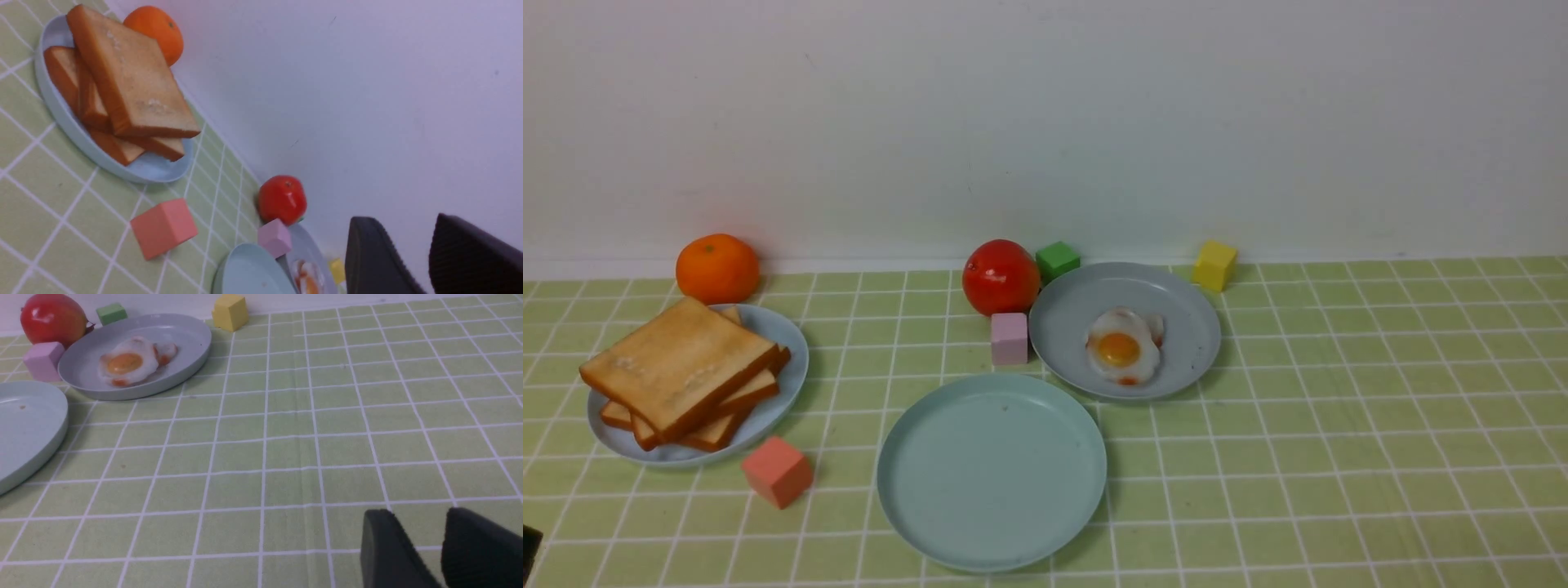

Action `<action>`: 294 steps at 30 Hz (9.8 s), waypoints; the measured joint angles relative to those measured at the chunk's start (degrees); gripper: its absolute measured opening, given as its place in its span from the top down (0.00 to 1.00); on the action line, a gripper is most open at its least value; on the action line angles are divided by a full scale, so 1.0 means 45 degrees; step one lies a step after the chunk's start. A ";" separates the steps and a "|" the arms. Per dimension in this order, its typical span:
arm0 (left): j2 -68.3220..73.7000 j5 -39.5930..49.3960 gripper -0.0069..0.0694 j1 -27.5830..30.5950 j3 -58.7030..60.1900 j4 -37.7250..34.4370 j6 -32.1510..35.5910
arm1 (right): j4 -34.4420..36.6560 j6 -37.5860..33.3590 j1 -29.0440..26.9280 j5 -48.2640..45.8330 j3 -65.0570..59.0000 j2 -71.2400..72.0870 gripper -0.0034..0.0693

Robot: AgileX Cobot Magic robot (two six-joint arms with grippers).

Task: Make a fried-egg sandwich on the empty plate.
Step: Use the left arm to grab a slice of bread, then use the left arm to put a slice of bread into the empty plate in the middle, then use the right arm to grab a fried egg

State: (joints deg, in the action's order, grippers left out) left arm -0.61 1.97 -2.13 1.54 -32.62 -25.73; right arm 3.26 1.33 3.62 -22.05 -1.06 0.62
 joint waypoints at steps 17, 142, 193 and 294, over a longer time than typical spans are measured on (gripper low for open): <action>0.7263 0.9778 0.93 -0.2244 -0.8424 0.1953 0.5790 | 0.0224 0.0115 0.0000 0.0192 0.0000 0.0000 0.63; 2.3990 0.6837 0.55 -0.8372 -1.6841 0.8496 0.7346 | 0.4084 -0.3952 0.3506 -0.8963 1.1944 -0.6514 0.87; 0.5450 0.6037 0.93 -0.8372 -0.8580 0.6907 0.3956 | 0.6591 -0.0645 0.2618 -0.4107 2.0982 -2.7532 0.41; 0.5450 0.6319 0.92 -0.8372 -0.8570 0.6697 0.3956 | 0.8679 -0.3985 0.2018 -0.5178 2.1484 -2.6978 0.96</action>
State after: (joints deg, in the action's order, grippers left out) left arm 23.91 30.41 -39.81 -37.03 -2.48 -7.93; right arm 42.32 -16.61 12.71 -45.35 95.62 -120.78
